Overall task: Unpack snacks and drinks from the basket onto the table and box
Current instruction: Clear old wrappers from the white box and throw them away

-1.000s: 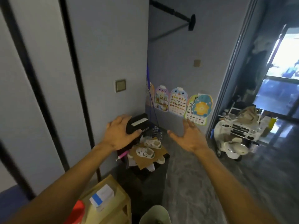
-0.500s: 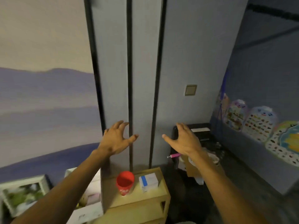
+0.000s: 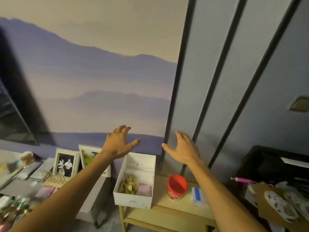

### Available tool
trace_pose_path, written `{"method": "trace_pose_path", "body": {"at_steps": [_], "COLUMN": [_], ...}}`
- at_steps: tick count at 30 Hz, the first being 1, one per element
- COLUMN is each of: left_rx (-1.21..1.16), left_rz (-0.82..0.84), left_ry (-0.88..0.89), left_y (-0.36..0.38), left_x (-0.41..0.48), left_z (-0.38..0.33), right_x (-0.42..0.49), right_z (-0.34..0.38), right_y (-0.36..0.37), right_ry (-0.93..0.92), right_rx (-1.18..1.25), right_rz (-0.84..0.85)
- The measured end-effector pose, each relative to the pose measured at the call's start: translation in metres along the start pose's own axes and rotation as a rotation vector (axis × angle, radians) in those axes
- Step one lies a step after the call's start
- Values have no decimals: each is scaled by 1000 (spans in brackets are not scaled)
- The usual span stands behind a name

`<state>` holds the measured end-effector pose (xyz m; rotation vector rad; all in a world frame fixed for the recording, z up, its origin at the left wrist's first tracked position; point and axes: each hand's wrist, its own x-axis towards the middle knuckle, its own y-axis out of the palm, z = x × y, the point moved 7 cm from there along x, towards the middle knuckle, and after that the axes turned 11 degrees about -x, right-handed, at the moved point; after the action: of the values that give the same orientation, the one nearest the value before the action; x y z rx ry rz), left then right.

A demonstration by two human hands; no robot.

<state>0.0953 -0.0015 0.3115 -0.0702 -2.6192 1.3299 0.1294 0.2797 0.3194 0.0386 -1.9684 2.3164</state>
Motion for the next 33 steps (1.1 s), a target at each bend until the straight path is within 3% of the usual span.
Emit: {"method": "trace_pose_path", "body": {"at_steps": [6,9,16,24,30,33], "left_rx": [52,65,-130,-8,121,127], "left_rz": [109,200,462,703,742,681], "left_ry": [-107,-160,-364,-276,-206,-231], "left_y": [34,74,210,357,364,367], "left_x": [24,27,15,10,15,14], "left_z": [87,120,177,262,249,249], "right_x": [43,55,78,87,83,79], "right_z": [39,50,63,59,64,59], "right_y": [80,141,291,450,495,503], "right_ry": [4,-51,-356,-483,-477,-463], "right_rx": [36,24,-118,-223,-253,-292], "right_rz": [96,253,575,850,956,975]}}
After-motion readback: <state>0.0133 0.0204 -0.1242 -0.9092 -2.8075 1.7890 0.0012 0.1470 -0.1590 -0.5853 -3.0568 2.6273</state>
